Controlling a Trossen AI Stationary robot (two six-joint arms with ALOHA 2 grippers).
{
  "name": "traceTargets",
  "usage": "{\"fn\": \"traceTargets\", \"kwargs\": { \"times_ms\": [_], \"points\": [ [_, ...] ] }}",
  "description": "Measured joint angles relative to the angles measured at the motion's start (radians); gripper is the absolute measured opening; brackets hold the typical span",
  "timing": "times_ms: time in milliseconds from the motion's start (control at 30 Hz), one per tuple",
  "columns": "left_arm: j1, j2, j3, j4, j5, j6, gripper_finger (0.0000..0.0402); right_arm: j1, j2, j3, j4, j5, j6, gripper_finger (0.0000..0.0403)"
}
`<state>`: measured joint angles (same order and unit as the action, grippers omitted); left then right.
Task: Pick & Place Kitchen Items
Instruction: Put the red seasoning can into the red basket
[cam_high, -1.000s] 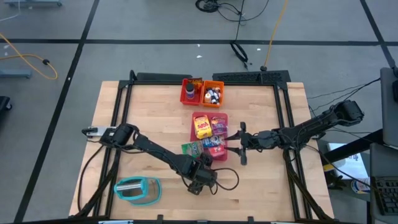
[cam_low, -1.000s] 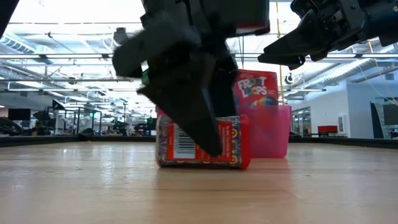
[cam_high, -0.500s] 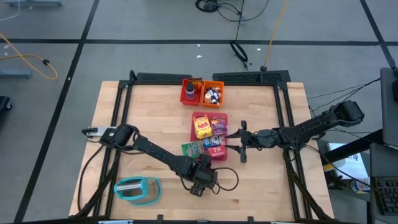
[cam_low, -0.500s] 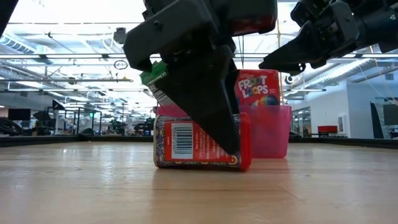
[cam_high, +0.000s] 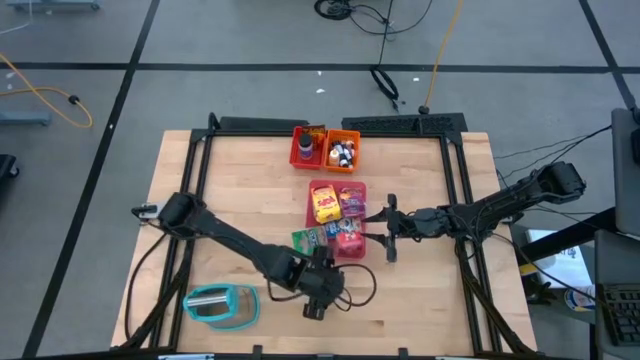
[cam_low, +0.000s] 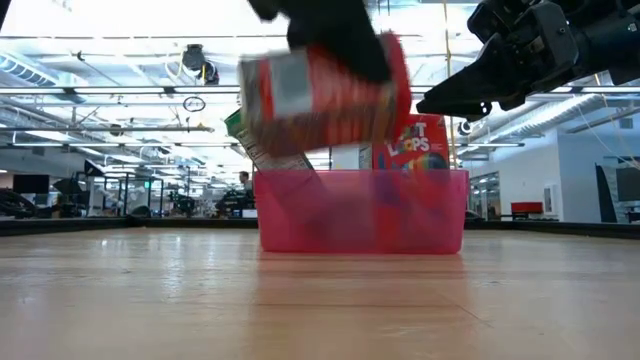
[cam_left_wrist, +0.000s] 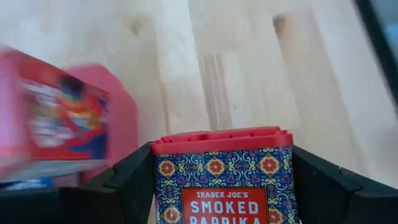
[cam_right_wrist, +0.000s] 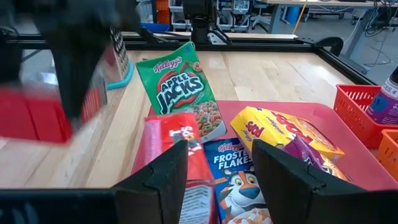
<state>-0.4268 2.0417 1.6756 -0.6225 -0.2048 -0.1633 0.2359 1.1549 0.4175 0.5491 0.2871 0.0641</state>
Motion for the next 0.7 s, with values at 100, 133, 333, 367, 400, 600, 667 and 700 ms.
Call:
{"fn": "traceTargets", "kwargs": {
  "times_ms": [100,133,333,367,400,600,667,700],
  "points": [
    [-0.001,-0.046,0.002,0.001,-0.024,-0.003,0.0283,0.0,0.0,0.0,0.0,0.0,0.0,0.0171],
    [-0.001,-0.062,0.002,-0.001,-0.031,-0.004,0.0281,0.0,0.0,0.0,-0.001,0.0,0.0,0.0171],
    [-0.001,-0.169,0.002,-0.039,-0.178,-0.004,0.0281,0.0,0.0,0.0,0.0,-0.001,0.0,0.0171],
    [0.002,-0.184,0.002,-0.053,-0.207,-0.002,0.0283,0.0,0.0,0.0,0.0,-0.001,0.0,0.0171],
    [0.005,-0.199,0.002,-0.058,-0.234,-0.001,0.0286,0.0,0.0,0.0,0.0,-0.001,0.0,0.0171],
    [0.036,-0.275,0.002,-0.125,-0.412,0.002,0.0282,0.0,0.0,0.0,0.0,-0.001,0.0,0.0171],
    [0.053,-0.286,0.002,-0.14,-0.494,-0.009,0.0282,0.0,0.0,0.0,0.0,-0.001,0.0,0.0171],
    [0.063,-0.289,0.002,-0.137,-0.527,-0.016,0.0282,0.0,0.0,0.0,0.0,-0.001,0.0,0.0171]
  ]
}}
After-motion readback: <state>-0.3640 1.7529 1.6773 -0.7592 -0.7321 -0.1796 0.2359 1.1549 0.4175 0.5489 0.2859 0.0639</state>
